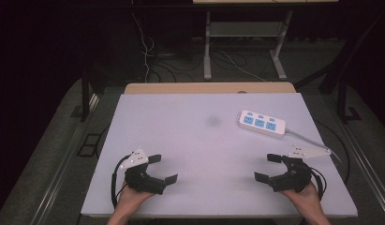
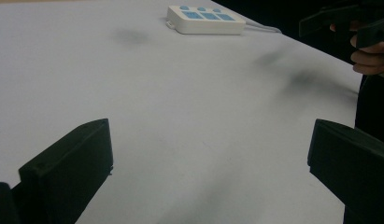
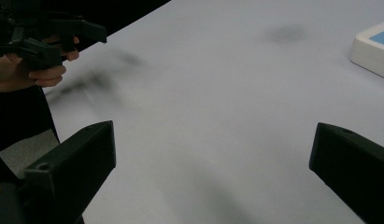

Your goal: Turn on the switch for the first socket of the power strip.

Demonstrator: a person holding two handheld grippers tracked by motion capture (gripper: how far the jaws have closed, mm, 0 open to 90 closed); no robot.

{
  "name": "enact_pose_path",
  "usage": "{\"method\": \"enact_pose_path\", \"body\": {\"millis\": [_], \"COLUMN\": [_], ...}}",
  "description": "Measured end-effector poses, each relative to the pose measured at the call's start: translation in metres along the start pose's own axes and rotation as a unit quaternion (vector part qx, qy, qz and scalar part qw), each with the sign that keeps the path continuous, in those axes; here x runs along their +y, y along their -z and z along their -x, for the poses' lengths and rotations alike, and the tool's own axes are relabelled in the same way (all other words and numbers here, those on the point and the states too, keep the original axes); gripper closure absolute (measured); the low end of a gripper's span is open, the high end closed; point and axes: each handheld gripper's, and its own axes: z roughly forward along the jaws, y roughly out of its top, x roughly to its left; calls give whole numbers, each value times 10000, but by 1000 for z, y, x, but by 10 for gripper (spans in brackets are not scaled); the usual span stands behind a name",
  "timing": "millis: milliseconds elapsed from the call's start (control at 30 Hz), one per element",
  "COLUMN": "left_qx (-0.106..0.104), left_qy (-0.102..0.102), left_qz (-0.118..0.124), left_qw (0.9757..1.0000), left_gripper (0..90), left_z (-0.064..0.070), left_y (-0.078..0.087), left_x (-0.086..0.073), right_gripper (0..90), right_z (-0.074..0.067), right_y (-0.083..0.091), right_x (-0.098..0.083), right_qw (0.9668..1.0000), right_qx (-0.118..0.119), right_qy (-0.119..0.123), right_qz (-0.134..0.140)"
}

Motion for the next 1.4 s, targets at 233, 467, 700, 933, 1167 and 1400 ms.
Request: {"method": "enact_pose_path", "body": {"millis": [233, 467, 700, 933, 1167, 1400], "left_qx": [-43, -56, -48, -67, -88, -75], "left_qy": [-92, -101, -44, -83, -133, -155], "left_qz": [-98, -102, -139, -167, -191, -213], "left_qw": [9999, 9999, 9999, 9998, 9997, 9996], "left_gripper": [0, 0, 0, 0, 0, 0], "left_z": [3, 2, 0, 1, 5, 5], "left_y": [-4, -4, -4, -6, -9, -10], "left_x": [0, 0, 1, 1, 2, 2], "right_gripper": [1, 2, 1, 2, 1, 1], "right_z": [0, 1, 0, 0, 3, 5], "right_y": [0, 2, 3, 2, 1, -1], "right_x": [0, 0, 1, 5, 9, 16], "right_qw": [10000, 9999, 9997, 9996, 9992, 9987], "right_qx": [-44, 15, 69, 18, -6, 8], "right_qy": [7, -66, -99, -64, -134, -138], "right_qz": [-72, -99, -196, -281, -388, -491]}}
